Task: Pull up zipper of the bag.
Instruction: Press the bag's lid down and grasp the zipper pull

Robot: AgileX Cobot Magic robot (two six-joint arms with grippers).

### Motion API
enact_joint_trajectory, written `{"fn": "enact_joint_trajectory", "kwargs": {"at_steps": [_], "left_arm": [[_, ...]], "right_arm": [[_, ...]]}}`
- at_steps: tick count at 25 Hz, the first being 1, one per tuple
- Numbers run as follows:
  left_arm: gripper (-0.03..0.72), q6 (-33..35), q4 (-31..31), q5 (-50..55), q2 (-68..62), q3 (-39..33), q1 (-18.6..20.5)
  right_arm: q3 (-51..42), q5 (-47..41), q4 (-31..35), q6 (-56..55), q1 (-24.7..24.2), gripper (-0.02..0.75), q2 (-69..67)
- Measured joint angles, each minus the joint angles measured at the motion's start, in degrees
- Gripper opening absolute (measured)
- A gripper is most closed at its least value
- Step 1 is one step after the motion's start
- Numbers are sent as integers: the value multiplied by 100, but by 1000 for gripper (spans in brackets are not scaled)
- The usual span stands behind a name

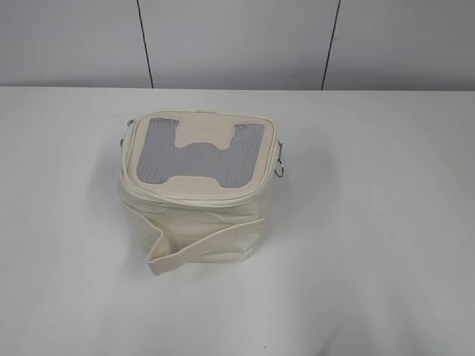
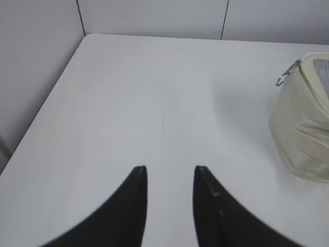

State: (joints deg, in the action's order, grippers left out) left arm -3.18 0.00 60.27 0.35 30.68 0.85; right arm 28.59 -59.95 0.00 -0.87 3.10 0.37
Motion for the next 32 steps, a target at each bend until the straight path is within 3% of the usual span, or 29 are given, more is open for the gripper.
{"fn": "enact_joint_trajectory", "kwargs": {"at_steps": [17, 23, 27, 32], "left_arm": [[237, 0, 0, 0, 0, 0, 0], [237, 0, 0, 0, 0, 0, 0], [237, 0, 0, 0, 0, 0, 0], [237, 0, 0, 0, 0, 0, 0]], "right_arm": [[0, 0, 0, 3, 0, 430, 0], [18, 13, 291, 17, 0, 429, 0], [116, 363, 1128, 441, 0, 429, -391], [157, 1666, 2937, 1846, 0, 430, -1789]]}}
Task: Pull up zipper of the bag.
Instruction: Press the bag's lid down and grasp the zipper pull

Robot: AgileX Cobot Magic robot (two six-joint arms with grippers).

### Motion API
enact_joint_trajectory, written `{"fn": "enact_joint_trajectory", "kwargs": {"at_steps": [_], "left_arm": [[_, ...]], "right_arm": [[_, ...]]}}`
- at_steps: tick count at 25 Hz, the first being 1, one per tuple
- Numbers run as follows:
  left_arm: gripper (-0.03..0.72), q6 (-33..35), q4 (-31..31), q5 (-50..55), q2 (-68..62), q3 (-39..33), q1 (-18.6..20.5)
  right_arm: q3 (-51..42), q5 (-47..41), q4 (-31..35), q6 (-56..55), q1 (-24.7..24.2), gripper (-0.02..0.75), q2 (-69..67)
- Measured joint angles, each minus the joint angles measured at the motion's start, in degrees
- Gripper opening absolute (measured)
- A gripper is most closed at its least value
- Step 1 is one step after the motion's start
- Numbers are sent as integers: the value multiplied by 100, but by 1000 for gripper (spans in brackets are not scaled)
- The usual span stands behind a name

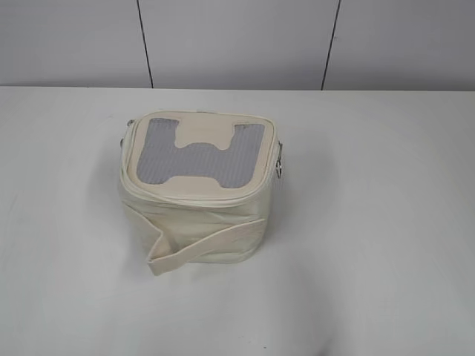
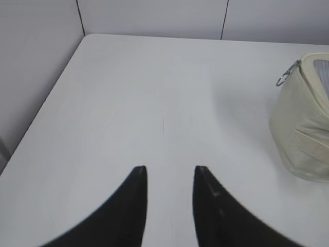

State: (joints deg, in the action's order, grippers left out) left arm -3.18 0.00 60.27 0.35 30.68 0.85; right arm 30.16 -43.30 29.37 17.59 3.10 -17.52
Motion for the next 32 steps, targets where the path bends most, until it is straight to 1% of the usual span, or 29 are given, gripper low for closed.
{"fn": "enact_joint_trajectory", "kwargs": {"at_steps": [2, 4, 6, 8, 10, 13, 15, 17, 21, 24, 28, 32], "left_arm": [[237, 0, 0, 0, 0, 0, 0], [237, 0, 0, 0, 0, 0, 0], [237, 0, 0, 0, 0, 0, 0], [237, 0, -30, 0, 0, 0, 0], [237, 0, -30, 0, 0, 0, 0], [237, 0, -48, 0, 0, 0, 0], [237, 0, -48, 0, 0, 0, 0], [237, 0, -48, 0, 0, 0, 0], [237, 0, -49, 0, 0, 0, 0], [237, 0, -49, 0, 0, 0, 0], [239, 0, -49, 0, -163, 0, 0], [239, 0, -49, -2, -333, 0, 0]], "right_arm": [[31, 429, 1034, 1071, 0, 430, -756], [164, 611, 2180, 2430, 0, 430, -1719], [484, 578, 2972, 3568, 0, 430, -2674], [951, 450, 3394, 4338, 0, 430, -3787], [1637, 161, 3584, 4652, 0, 430, -4707], [2791, -420, 3660, 4793, 31, 430, -6123], [3561, -684, 3643, 4818, 171, 430, -7014], [4424, -783, 3392, 4825, 495, 430, -7727], [6113, -1005, 2556, 4550, 1374, 430, -9074], [7293, -1410, 2361, 4242, 1759, 430, -10004], [8590, -1783, 2109, 3936, 2042, 430, -11006], [9322, -2013, 1959, 3780, 2240, 430, -11613]]}}
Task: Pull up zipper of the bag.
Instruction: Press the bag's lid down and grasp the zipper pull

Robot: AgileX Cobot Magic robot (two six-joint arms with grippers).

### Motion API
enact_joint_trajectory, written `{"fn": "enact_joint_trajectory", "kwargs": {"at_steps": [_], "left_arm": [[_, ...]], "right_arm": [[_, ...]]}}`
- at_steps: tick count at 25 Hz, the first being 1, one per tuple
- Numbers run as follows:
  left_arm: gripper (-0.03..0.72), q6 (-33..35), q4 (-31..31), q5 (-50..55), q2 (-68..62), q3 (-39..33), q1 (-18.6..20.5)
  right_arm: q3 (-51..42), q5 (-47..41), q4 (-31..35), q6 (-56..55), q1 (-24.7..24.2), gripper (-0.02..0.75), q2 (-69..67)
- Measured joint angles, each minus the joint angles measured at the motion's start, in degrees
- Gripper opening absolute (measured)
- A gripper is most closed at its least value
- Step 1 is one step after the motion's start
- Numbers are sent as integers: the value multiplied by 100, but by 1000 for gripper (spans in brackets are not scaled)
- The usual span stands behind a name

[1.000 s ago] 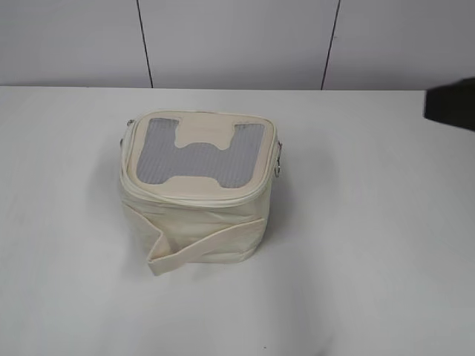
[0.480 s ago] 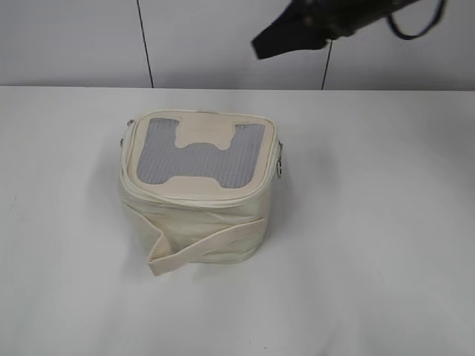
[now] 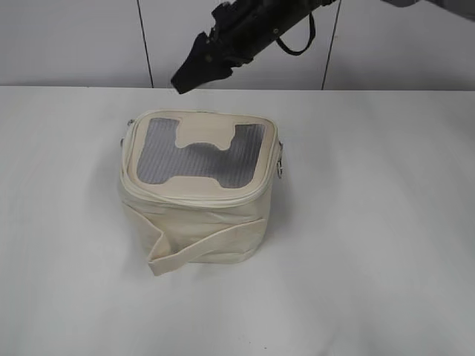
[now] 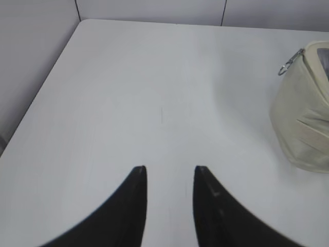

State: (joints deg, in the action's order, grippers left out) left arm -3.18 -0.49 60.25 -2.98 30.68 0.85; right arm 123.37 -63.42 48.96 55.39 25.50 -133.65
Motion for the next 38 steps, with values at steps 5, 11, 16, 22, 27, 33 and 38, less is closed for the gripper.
{"fn": "enact_joint_trajectory", "kwargs": {"at_steps": [5, 11, 16, 22, 27, 33, 38], "left_arm": [[239, 0, 0, 0, -63, 0, 0], [239, 84, -51, -12, -76, 0, 0], [242, 788, -585, -185, -652, 78, 0], [331, 2793, -2213, -2026, -2328, 194, 0], [428, 5923, -4208, -2606, -4528, 394, -6], [438, 8416, -5414, -2678, -6895, 1360, -169], [438, 9484, -5456, -2727, -8111, 2128, -417]], "right_arm": [[175, -105, -98, -68, 179, 430, -354], [181, -69, -403, -259, 305, 242, -519], [202, -68, -552, -324, 356, 54, -519], [202, -79, -552, -344, 358, 53, -519], [207, -107, -542, -344, 358, 53, -519], [207, -130, -511, -344, 358, 53, -519], [207, -142, -448, -351, 358, 53, -519]]}}
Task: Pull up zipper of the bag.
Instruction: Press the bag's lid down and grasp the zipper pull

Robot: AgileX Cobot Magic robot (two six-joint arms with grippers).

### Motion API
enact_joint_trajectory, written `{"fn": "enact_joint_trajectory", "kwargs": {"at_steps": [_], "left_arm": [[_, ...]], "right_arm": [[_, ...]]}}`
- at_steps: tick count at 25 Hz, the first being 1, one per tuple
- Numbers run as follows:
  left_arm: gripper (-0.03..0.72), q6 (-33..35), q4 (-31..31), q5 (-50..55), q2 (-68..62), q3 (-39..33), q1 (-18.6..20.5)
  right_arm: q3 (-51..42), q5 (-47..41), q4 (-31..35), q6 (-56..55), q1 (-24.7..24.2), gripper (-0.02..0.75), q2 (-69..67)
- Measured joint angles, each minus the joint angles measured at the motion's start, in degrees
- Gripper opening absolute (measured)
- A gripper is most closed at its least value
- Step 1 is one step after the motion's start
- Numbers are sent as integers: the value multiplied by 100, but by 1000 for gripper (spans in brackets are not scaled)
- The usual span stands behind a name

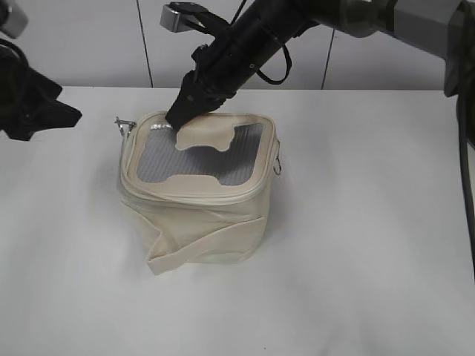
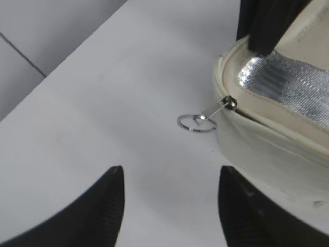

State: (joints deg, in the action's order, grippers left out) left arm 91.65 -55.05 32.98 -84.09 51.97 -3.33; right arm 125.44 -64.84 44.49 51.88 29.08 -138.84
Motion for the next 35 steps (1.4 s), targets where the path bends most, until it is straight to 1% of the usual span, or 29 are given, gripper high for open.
{"fn": "enact_joint_trajectory", "kwargs": {"at_steps": [3, 7, 9, 11, 15, 21, 26, 28, 30, 31, 35], "left_arm": [[439, 779, 35, -31, -481, 322, -146], [439, 1934, 116, -259, -867, 453, -295], [440, 2308, 121, -414, -994, 466, -359], [443, 2546, 121, -527, -1097, 477, -394], [446, 2694, 124, -583, -1338, 654, -491], [447, 2714, 129, -587, -1645, 919, -776], [444, 2725, 129, -593, -1789, 947, -843], [411, 2725, 129, -628, -1800, 957, -850], [329, 2725, 129, -666, -1800, 967, -860], [269, 2725, 129, -674, -1800, 971, -873], [258, 2725, 208, -679, -1800, 971, -873]], "right_arm": [[0, 0, 2, 0, 0, 53, 0], [0, -2, 7, 5, 0, 49, 0], [0, -2, 12, -2, 0, 49, 0], [0, -2, 12, -2, 0, 49, 0], [0, -2, 12, -2, 0, 49, 0], [0, -2, 12, -2, 0, 49, 0], [0, -2, 12, -2, 0, 49, 0], [0, -7, 12, -2, 0, 48, 0], [0, -7, 18, -2, 0, 48, 0], [0, -2, 18, -2, 0, 48, 0], [0, -2, 18, -2, 0, 48, 0]]}}
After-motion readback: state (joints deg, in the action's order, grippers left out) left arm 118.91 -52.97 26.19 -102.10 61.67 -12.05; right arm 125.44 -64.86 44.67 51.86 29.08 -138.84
